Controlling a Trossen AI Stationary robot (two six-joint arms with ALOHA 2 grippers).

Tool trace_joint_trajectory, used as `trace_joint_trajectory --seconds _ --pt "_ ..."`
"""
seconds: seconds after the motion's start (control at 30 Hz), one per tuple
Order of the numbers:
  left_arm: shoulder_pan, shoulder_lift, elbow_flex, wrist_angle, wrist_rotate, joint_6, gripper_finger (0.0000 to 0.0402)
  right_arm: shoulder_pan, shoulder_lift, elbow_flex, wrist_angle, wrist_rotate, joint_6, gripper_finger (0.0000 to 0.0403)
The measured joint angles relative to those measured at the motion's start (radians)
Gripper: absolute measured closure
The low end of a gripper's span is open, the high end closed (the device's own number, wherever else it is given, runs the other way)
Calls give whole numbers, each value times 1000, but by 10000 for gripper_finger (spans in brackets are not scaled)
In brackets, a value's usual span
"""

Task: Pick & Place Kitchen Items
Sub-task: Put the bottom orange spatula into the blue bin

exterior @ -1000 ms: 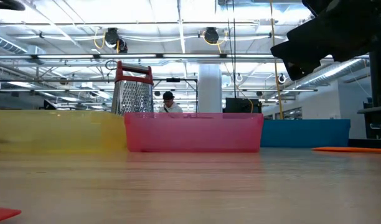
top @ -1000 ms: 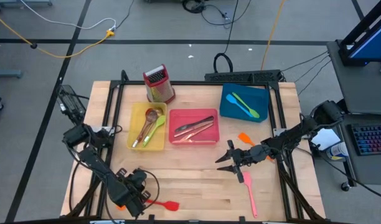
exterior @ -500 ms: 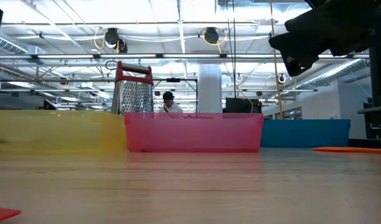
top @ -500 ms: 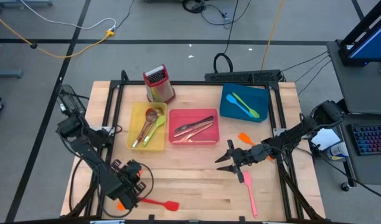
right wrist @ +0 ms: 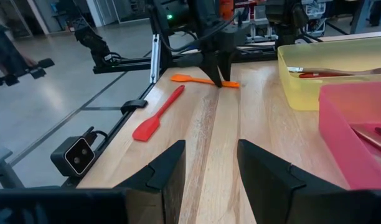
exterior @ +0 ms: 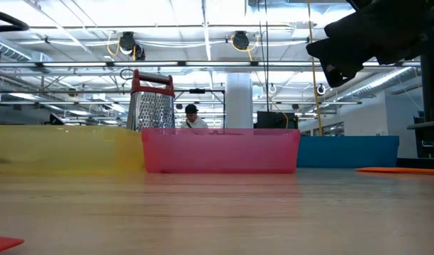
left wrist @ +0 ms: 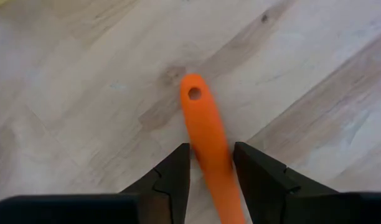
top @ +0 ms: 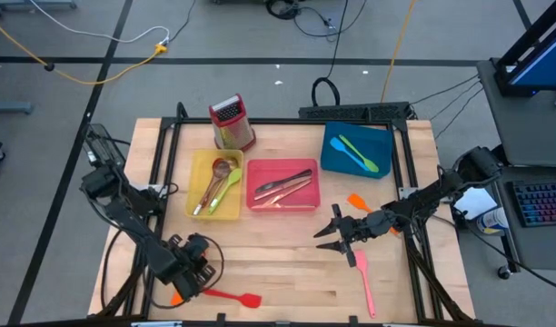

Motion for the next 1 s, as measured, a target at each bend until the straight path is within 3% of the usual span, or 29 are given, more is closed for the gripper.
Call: trace_joint_trajectory --seconds 0.17,0.37,0.77,1.0 --pt "1 -1 -41 74 -20 22 277 0 0 0 2 0 0 266" --pt "-2 0 -41 77 -32 30 359 0 0 0 2 0 0 266" --pt "3 6 -28 122 -193 27 356 -28 0 0 6 -17 -54 266" --pt "27 11 -29 240 -424 68 354 -26 0 0 4 -54 -53 266"
